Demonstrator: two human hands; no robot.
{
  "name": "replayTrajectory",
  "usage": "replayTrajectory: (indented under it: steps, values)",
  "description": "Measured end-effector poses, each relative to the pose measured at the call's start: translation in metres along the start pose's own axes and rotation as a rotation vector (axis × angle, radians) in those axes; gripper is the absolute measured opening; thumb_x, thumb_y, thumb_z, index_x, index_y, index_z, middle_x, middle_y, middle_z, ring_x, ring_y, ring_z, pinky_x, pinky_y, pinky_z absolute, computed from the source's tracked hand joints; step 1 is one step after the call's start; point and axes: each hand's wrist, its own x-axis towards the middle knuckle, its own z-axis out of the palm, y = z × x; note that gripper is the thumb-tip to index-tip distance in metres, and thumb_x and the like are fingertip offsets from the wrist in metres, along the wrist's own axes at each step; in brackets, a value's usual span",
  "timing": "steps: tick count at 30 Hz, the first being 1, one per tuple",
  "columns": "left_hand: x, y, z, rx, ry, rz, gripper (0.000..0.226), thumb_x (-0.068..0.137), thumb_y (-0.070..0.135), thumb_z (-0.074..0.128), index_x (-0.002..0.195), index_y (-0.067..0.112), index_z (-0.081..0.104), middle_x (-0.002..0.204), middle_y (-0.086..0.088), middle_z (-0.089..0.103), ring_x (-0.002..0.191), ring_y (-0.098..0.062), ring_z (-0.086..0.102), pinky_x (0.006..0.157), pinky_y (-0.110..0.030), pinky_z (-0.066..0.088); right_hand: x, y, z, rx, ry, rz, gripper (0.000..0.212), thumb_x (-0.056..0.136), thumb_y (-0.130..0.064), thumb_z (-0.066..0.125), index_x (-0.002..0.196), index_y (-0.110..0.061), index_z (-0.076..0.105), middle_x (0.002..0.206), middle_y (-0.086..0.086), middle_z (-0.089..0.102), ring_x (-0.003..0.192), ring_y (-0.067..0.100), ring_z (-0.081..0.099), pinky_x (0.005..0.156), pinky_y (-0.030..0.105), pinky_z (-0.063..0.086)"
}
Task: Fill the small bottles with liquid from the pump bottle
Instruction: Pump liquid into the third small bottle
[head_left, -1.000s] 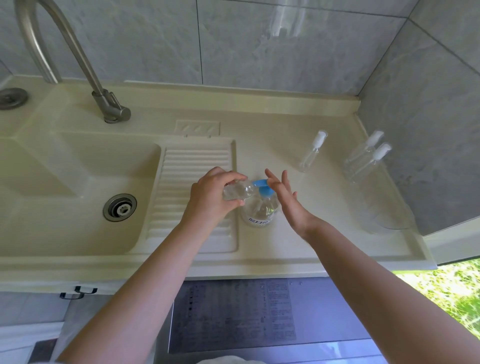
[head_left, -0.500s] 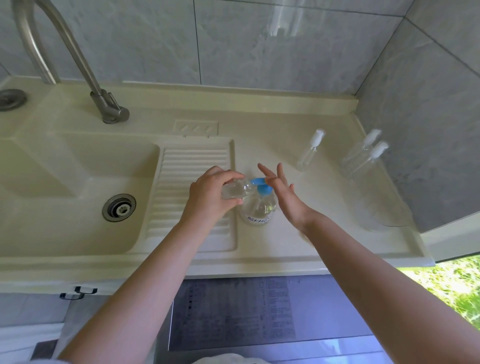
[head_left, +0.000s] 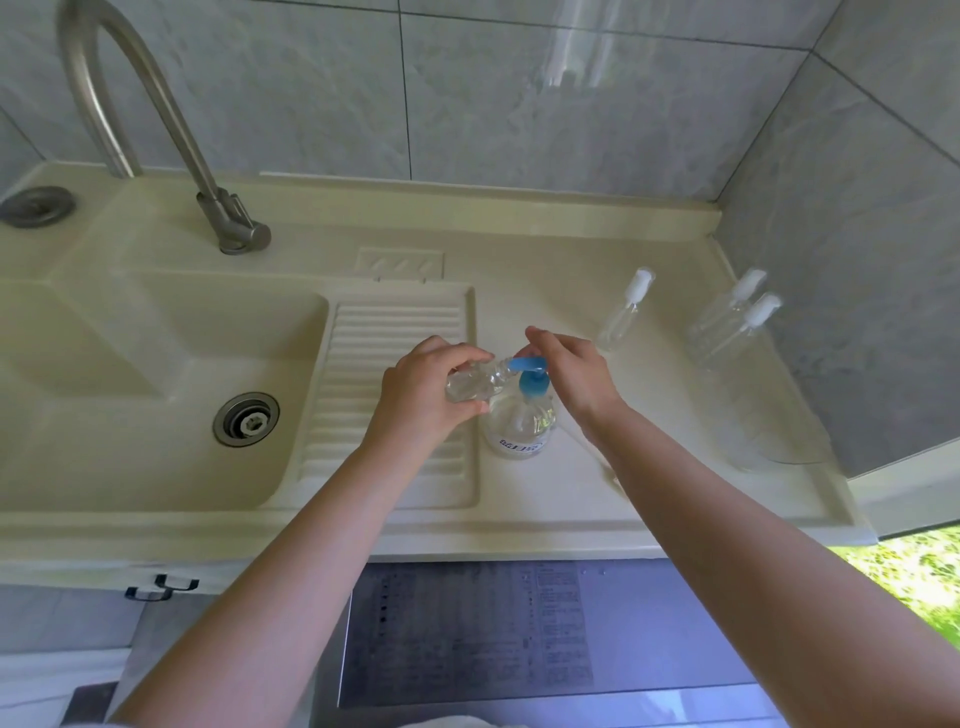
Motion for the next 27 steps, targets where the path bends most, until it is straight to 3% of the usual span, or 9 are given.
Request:
replayTrajectory:
  steps: [4,10,18,23,27]
  values:
    - [0.0,0.0,0.0,0.004,-0.002,0.001,0.054,0.059,0.021,0.089,0.107,0.035,0.07,0.095,0.011,0.057,0.087,-0.008,0.06,0.087,-0.043,0.051,0.013,-0.011,0.002,-0.012,0.008,0.04,0.042,0.094,-0.041,0.049,0.067,-0.02,0.074,0.083,-0.004,0.073,0.083,0.016,0.059,0.072,0.027,0.041]
    - [0.0,0.003,-0.002,0.013,-0.003,-0.001,0.053,0.06,0.02,0.089,0.108,0.034,0.07,0.094,0.011,0.057,0.086,-0.008,0.059,0.087,-0.04,0.051,0.025,-0.014,0.006,-0.107,-0.028,0.105,0.043,0.093,-0.041,0.049,0.062,-0.021,0.073,0.084,0.0,0.072,0.082,0.02,0.058,0.077,0.031,0.044]
    - [0.001,0.005,-0.003,0.016,-0.006,0.006,0.053,0.06,0.02,0.088,0.107,0.035,0.071,0.092,0.012,0.055,0.085,-0.009,0.06,0.086,-0.041,0.051,0.033,-0.021,0.004,-0.136,-0.07,0.147,0.05,0.096,-0.043,0.042,0.066,-0.018,0.074,0.084,-0.002,0.074,0.096,0.023,0.063,0.093,0.037,0.049]
    - [0.002,0.005,-0.003,0.019,-0.007,0.003,0.053,0.06,0.02,0.089,0.107,0.035,0.071,0.092,0.011,0.056,0.086,-0.01,0.06,0.086,-0.041,0.051,0.029,-0.018,0.004,-0.123,-0.084,0.106,0.047,0.097,-0.041,0.043,0.071,-0.018,0.074,0.08,-0.004,0.071,0.085,0.018,0.058,0.079,0.03,0.045]
    - [0.002,0.004,-0.002,0.008,0.001,-0.002,0.053,0.06,0.02,0.089,0.107,0.035,0.071,0.093,0.011,0.057,0.084,-0.006,0.058,0.086,-0.04,0.051,0.014,-0.004,-0.002,-0.07,-0.07,0.047,0.04,0.097,-0.043,0.047,0.079,-0.02,0.074,0.095,0.0,0.071,0.087,0.017,0.059,0.074,0.027,0.043]
